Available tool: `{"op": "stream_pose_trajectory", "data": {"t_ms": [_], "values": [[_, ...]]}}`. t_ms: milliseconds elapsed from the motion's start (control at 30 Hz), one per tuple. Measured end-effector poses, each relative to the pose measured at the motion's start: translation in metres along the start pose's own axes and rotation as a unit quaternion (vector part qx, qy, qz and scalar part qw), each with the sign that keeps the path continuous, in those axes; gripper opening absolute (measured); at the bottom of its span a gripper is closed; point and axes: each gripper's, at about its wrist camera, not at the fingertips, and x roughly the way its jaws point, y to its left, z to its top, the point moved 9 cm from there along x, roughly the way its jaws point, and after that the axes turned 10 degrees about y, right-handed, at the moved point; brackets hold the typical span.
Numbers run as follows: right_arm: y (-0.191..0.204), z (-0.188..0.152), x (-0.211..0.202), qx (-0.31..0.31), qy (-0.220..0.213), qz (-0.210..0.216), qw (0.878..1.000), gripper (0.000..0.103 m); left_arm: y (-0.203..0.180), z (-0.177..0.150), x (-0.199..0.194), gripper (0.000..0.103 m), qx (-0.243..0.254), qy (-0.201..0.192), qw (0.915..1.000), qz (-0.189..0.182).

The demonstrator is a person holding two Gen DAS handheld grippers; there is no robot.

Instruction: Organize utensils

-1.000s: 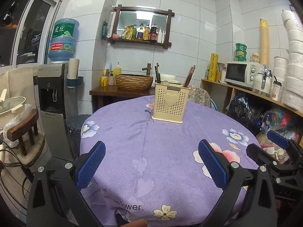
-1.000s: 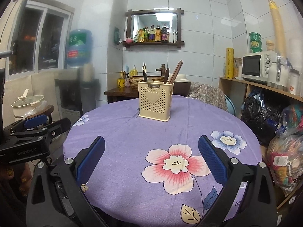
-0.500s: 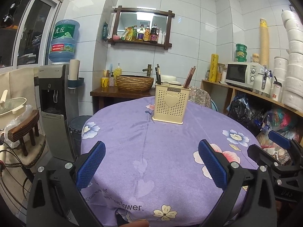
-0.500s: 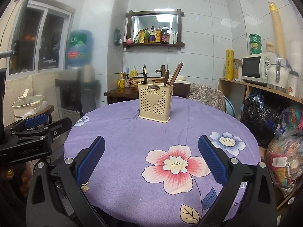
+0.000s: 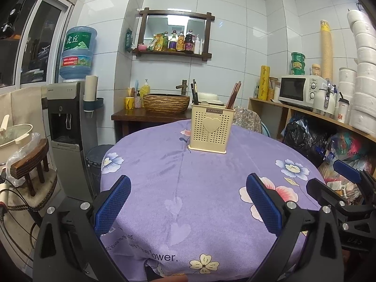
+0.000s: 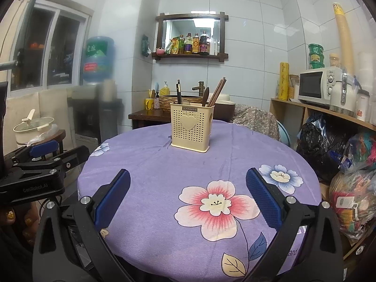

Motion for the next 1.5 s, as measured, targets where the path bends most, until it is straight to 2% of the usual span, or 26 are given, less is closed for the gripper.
{"op": "stream_pose_trajectory", "data": {"t_ms": [1500], "values": [[-0.0021, -0.0046, 0.0027, 0.001, 0.006, 0.002, 1.0, 0.097, -0.0019, -0.0011, 0.0008, 0.098, 0.008, 0.004, 1.0, 0.002]]}}
